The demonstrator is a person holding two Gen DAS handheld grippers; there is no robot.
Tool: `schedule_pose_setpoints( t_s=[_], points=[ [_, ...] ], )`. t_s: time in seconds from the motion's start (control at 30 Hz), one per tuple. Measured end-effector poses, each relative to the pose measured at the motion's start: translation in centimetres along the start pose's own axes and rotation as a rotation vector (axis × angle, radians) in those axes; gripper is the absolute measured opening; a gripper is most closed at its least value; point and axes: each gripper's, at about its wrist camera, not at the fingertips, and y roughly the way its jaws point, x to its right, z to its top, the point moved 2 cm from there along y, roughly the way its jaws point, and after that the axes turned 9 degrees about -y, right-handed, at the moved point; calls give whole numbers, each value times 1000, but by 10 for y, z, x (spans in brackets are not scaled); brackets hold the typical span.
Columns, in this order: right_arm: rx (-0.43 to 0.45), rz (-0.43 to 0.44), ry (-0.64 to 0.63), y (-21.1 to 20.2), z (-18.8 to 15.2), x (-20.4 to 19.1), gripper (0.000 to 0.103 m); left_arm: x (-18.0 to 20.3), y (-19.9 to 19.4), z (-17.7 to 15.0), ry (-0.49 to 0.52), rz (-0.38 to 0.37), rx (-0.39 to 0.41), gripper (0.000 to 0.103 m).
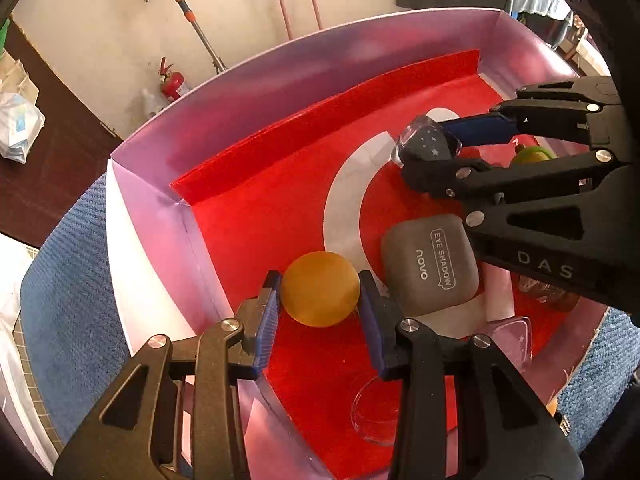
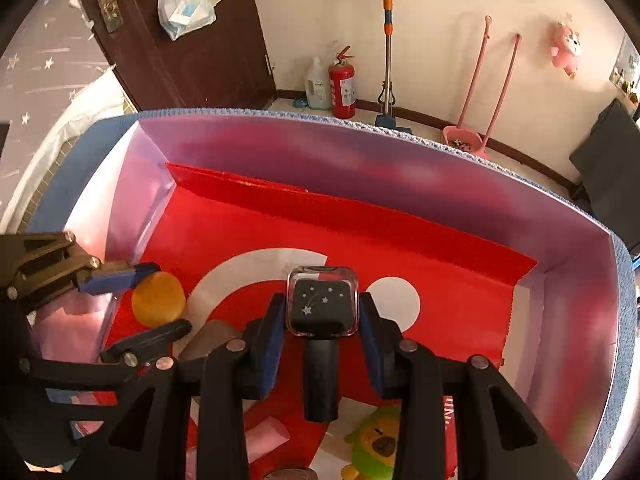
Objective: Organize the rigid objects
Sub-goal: 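Open the left tool to drop the ball while the right tool releases the watch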
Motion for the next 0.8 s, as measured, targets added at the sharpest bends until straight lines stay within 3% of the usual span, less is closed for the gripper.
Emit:
schedule_pose_setpoints(
  t_s=[0.8],
  points=[
    [-10,-23,-27,1,1,-7,38,-1,6,4,-13,12,-4,37]
  ],
)
